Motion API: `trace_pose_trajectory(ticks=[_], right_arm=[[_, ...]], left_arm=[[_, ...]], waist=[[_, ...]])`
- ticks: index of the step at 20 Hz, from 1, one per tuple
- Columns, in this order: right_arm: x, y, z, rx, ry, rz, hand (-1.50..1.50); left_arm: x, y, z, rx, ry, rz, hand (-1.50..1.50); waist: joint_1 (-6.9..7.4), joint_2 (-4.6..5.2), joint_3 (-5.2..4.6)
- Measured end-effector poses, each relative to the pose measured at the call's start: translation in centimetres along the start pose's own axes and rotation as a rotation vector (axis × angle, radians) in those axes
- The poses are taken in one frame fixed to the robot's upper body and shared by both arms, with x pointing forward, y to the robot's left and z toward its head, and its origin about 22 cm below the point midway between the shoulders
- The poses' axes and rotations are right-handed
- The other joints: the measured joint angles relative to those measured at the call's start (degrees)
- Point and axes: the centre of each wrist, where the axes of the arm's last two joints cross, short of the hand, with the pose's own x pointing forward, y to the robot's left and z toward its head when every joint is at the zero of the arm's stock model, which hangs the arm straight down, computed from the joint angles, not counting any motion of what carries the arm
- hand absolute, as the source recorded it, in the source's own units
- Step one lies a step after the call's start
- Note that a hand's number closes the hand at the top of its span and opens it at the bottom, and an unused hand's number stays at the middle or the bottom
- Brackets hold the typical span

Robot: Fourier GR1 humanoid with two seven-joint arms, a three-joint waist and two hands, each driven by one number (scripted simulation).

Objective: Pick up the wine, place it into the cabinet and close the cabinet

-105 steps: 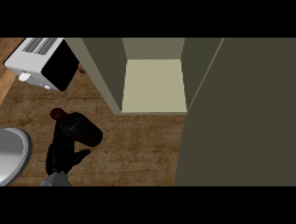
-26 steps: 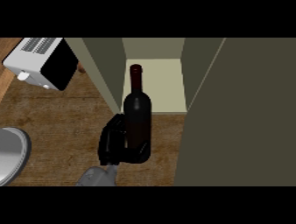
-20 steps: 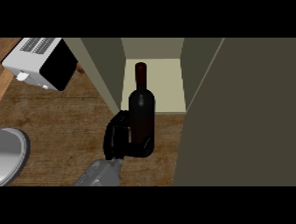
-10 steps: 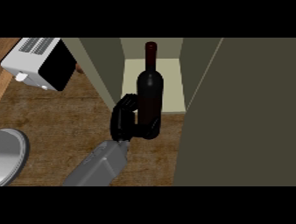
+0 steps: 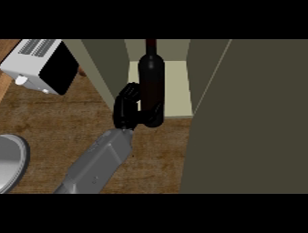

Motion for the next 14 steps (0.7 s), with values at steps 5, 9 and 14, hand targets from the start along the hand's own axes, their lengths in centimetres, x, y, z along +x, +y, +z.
trace_pose_trajectory(ticks=[5,9,14], right_arm=[[0.0,0.0,0.5,0.009,-0.008,-0.001,-1.5],[-0.3,-0.4,0.6,0.012,-0.011,0.001,-1.5],[-0.9,-0.7,0.7,0.011,-0.01,-0.003,-1.5]], left_arm=[[-0.1,0.0,-0.5,0.023,-0.017,-0.029,1.5],[0.4,-0.5,-1.4,0.029,-0.031,-0.041,1.5],[1.8,-1.2,-3.9,0.059,0.015,-0.082,1.5]], waist=[[-0.13,-0.09,-0.01],[-0.51,-0.06,0.04],[-0.78,0.5,-0.04]])
